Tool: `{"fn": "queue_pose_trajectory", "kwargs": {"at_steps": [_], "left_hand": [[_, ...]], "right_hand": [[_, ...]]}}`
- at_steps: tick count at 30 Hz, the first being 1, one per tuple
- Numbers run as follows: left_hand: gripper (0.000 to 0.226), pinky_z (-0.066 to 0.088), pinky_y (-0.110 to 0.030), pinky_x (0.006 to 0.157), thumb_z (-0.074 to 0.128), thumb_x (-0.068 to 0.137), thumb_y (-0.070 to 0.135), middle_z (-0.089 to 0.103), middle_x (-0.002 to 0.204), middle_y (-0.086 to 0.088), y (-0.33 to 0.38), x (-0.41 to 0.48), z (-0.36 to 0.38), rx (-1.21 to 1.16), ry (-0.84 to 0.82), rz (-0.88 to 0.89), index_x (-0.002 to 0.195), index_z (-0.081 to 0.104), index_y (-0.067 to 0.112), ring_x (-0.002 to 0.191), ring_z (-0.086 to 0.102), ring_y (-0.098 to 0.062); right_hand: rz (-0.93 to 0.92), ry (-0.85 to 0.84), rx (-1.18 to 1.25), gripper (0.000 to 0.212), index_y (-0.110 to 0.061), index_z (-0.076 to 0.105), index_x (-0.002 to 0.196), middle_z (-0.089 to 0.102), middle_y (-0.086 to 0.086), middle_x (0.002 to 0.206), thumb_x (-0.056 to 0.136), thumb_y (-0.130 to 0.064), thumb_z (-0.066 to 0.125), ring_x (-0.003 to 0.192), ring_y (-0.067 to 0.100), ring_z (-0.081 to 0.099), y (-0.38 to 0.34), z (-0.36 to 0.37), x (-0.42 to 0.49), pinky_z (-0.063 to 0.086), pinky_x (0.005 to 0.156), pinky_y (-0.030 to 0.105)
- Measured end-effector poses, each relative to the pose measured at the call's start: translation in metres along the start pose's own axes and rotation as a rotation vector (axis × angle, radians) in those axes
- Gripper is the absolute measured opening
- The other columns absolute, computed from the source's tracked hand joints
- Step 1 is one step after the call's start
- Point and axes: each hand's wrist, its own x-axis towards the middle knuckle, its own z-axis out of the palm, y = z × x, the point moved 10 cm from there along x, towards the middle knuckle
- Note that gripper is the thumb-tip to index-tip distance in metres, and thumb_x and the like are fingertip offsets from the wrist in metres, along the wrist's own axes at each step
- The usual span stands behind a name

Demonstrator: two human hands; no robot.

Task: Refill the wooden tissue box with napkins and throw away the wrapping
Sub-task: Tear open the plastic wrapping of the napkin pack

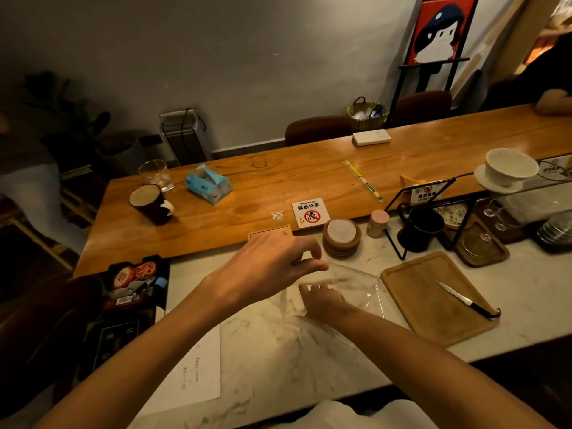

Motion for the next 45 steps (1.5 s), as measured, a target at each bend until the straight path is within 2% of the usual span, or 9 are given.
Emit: {"fn": "queue_pose_trajectory", "kwargs": {"at_steps": [7, 11, 18, 21, 28, 31, 35, 39, 45], "left_hand": [[0.034, 0.046, -0.017, 0.064, 0.047, 0.094, 0.05, 0.07, 0.091, 0.01, -0.002, -0.007, 0.008, -0.018, -0.038, -0.016, 0.116, 0.063, 0.03, 0.072, 0.055, 0.001], [0.032, 0.051, -0.025, 0.068, 0.046, 0.096, 0.049, 0.07, 0.093, 0.009, -0.006, -0.005, 0.0, 0.015, -0.048, -0.038, 0.115, 0.063, 0.03, 0.078, 0.06, -0.003], [0.024, 0.055, -0.028, 0.078, 0.051, 0.094, 0.04, 0.068, 0.104, 0.012, -0.04, -0.004, -0.039, -0.136, -0.045, -0.148, 0.113, 0.064, 0.031, 0.089, 0.061, -0.001], [0.018, 0.054, -0.023, 0.078, 0.054, 0.092, 0.037, 0.061, 0.099, 0.021, -0.047, -0.008, -0.052, -0.313, -0.059, -0.191, 0.107, 0.063, 0.036, 0.091, 0.059, 0.002], [0.025, 0.054, -0.022, 0.075, 0.053, 0.092, 0.043, 0.062, 0.103, 0.021, -0.029, 0.002, -0.072, -0.157, -0.097, -0.111, 0.112, 0.064, 0.032, 0.092, 0.059, 0.004], [0.023, 0.051, -0.02, 0.073, 0.052, 0.093, 0.043, 0.064, 0.101, 0.017, -0.03, 0.002, -0.077, -0.098, -0.06, -0.109, 0.112, 0.064, 0.034, 0.087, 0.058, 0.002], [0.018, 0.044, -0.014, 0.071, 0.055, 0.095, 0.031, 0.058, 0.093, 0.024, -0.032, -0.005, -0.074, -0.154, -0.036, -0.108, 0.111, 0.064, 0.032, 0.088, 0.056, 0.008], [0.02, 0.045, -0.014, 0.074, 0.057, 0.094, 0.025, 0.059, 0.099, 0.022, -0.033, -0.01, -0.075, -0.178, -0.019, -0.118, 0.111, 0.062, 0.035, 0.094, 0.056, 0.005], [0.022, 0.051, -0.02, 0.081, 0.054, 0.092, 0.038, 0.063, 0.108, 0.015, -0.054, -0.022, -0.078, -0.044, -0.003, -0.144, 0.112, 0.063, 0.033, 0.095, 0.058, 0.002]], "right_hand": [[-0.087, -0.082, 0.181, 0.038, -0.011, 0.048, 0.133, 0.056, 0.013, 0.131, 0.099, -0.03, 0.045, 0.117, 0.032, 0.055, -0.013, -0.019, -0.016, 0.043, 0.101, 0.05], [-0.177, -0.173, 0.257, 0.039, -0.02, 0.053, 0.128, 0.058, 0.007, 0.129, 0.092, -0.036, 0.057, 0.106, 0.026, 0.057, -0.026, -0.05, -0.038, 0.046, 0.086, 0.037], [-0.4, -0.017, 0.482, 0.055, -0.033, 0.033, 0.145, 0.039, -0.007, 0.148, 0.095, -0.039, 0.054, 0.127, 0.013, 0.041, -0.025, -0.18, -0.141, 0.037, 0.107, 0.036], [-0.425, 0.02, 0.696, 0.043, -0.053, 0.036, 0.132, 0.044, -0.028, 0.123, 0.097, -0.035, 0.052, 0.104, -0.006, 0.044, -0.012, -0.213, -0.174, 0.04, 0.103, 0.03], [-0.463, 0.237, 0.021, 0.034, -0.022, 0.041, 0.129, 0.051, -0.006, 0.096, 0.096, -0.024, 0.049, 0.075, 0.009, 0.043, -0.062, -0.214, -0.176, 0.032, 0.059, 0.02], [-0.487, 0.261, -0.009, 0.03, -0.024, 0.042, 0.125, 0.051, -0.005, 0.099, 0.096, -0.022, 0.05, 0.082, 0.011, 0.045, -0.06, -0.224, -0.18, 0.034, 0.063, 0.022], [-0.521, 0.368, 0.146, 0.036, -0.04, 0.041, 0.13, 0.054, -0.021, 0.11, 0.096, -0.03, 0.049, 0.083, -0.003, 0.048, -0.042, -0.258, -0.214, 0.039, 0.069, 0.014], [-0.52, 0.51, 0.284, 0.034, -0.051, 0.046, 0.122, 0.061, -0.021, 0.099, 0.089, -0.042, 0.048, 0.083, 0.001, 0.058, -0.021, -0.284, -0.241, 0.055, 0.072, 0.028], [-0.389, 0.939, 1.034, 0.038, -0.055, 0.042, 0.12, 0.057, -0.035, 0.1, 0.086, -0.042, 0.051, 0.092, -0.004, 0.061, 0.056, -0.305, -0.261, 0.055, 0.056, 0.017]]}}
